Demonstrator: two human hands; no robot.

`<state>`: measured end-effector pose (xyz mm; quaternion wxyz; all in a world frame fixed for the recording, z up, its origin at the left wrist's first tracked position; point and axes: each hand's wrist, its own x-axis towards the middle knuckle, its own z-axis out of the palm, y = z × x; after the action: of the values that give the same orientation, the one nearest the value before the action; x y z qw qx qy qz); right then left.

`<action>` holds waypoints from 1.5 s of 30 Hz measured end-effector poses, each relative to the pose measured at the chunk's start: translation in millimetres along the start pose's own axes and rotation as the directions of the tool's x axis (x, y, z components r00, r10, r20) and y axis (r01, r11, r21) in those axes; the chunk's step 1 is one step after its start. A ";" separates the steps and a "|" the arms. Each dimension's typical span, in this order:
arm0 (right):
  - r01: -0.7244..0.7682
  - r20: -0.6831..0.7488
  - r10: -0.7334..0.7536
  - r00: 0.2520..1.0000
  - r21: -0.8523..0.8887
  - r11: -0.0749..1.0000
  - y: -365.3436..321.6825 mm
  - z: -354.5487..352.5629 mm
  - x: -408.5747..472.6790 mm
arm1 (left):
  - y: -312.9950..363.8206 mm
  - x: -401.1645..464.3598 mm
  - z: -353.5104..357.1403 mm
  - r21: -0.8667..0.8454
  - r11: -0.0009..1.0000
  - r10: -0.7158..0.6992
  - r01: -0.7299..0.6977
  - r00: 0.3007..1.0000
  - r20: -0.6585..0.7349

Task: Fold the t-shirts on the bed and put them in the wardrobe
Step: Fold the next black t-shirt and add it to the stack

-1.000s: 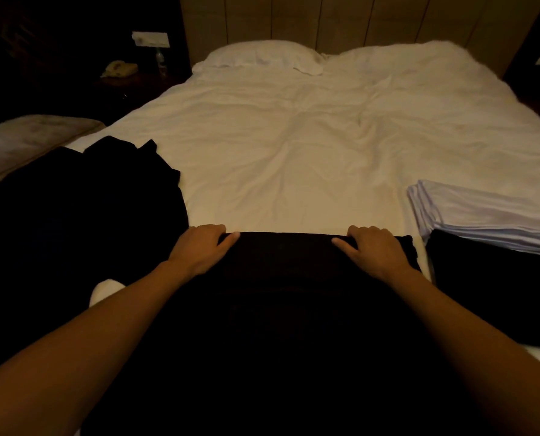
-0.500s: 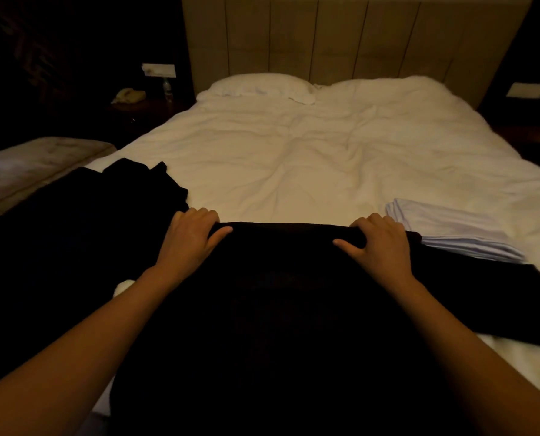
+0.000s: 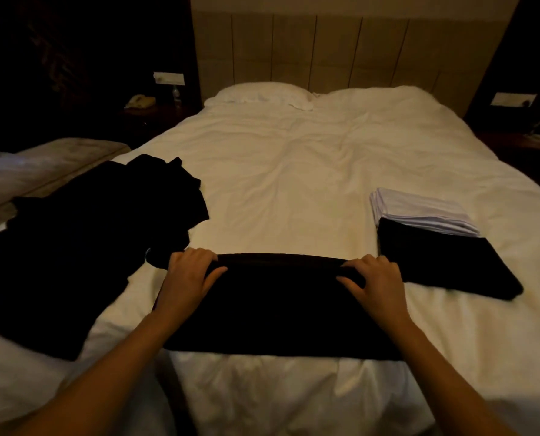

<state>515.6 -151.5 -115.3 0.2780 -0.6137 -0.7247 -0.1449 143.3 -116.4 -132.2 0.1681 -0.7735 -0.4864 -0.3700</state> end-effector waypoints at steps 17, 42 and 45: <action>-0.045 -0.033 0.047 0.998 0.040 0.998 -14.4 0.5 -90.4 | 40.1 -63.6 -11.4 -0.045 0.994 0.102 -0.096 0.981 0.166; -0.658 0.344 0.568 0.748 0.274 0.701 17.2 -26.5 -90.6 | 189.8 41.4 54.7 -0.260 0.965 0.145 0.025 0.775 0.615; -0.699 0.433 0.557 0.709 0.323 0.638 27.5 -30.3 -81.7 | 214.6 67.7 78.9 -0.263 0.963 0.135 0.059 0.741 0.658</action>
<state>556.6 -228.6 -142.0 0.3387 -0.7576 -0.5071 0.2328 380.9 -125.9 -113.9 -0.1161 -0.8796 -0.4438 -0.1259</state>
